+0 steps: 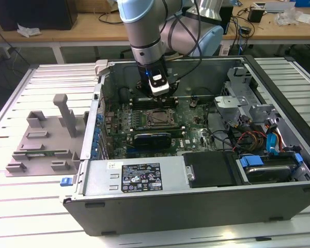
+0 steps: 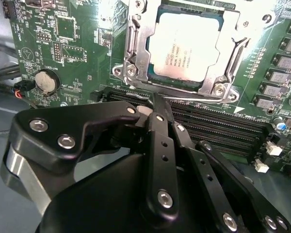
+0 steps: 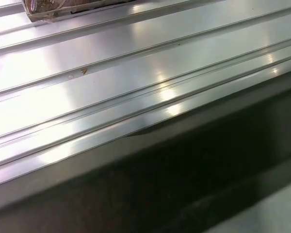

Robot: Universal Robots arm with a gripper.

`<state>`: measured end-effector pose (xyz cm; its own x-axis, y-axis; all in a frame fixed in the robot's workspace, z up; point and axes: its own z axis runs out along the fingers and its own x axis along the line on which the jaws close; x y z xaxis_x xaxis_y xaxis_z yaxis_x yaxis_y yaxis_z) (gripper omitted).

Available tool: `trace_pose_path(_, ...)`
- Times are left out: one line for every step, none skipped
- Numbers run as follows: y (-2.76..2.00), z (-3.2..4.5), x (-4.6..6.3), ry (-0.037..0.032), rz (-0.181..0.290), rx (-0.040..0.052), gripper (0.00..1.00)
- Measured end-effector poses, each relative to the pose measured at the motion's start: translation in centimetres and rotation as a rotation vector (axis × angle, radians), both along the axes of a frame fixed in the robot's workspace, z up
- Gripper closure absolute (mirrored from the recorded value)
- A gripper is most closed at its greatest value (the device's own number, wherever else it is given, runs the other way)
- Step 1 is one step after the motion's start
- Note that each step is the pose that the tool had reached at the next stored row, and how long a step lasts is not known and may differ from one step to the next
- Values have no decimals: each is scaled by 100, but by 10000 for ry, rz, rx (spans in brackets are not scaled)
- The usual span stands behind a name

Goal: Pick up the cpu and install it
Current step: 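Install the first cpu locking lever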

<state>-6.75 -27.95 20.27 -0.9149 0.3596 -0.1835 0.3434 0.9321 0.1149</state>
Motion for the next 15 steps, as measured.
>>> trace_pose_path(0, -21, -1, -4, -36, -1, 89)
trace_pose_path(0, -47, -1, -10, -103, -12, 89)
trace_pose_path(0, -47, -1, -10, -104, -12, 89)
trace_pose_path(0, -41, 0, -13, -105, -11, 89)
trace_pose_path(0, 33, 0, -13, -105, -9, 89)
trace_pose_path(0, 30, -13, -54, -105, -3, 89)
trace_pose_path(0, -2, -16, -97, -103, -5, 89)
trace_pose_path(0, -15, -16, -105, -104, -3, 89)
trace_pose_path(0, -26, -16, -111, -104, -4, 89)
trace_pose_path(-1, -37, -16, -117, -104, -4, 89)
trace_pose_path(-1, -43, -17, -119, -104, -6, 89)
trace_pose_path(-2, -47, -17, -122, -104, -7, 89)
trace_pose_path(-3, -51, -18, -126, -106, -7, 89)
trace_pose_path(-4, -57, -17, -133, -106, 3, 89)
trace_pose_path(-6, -60, -16, -140, -106, 2, 89)
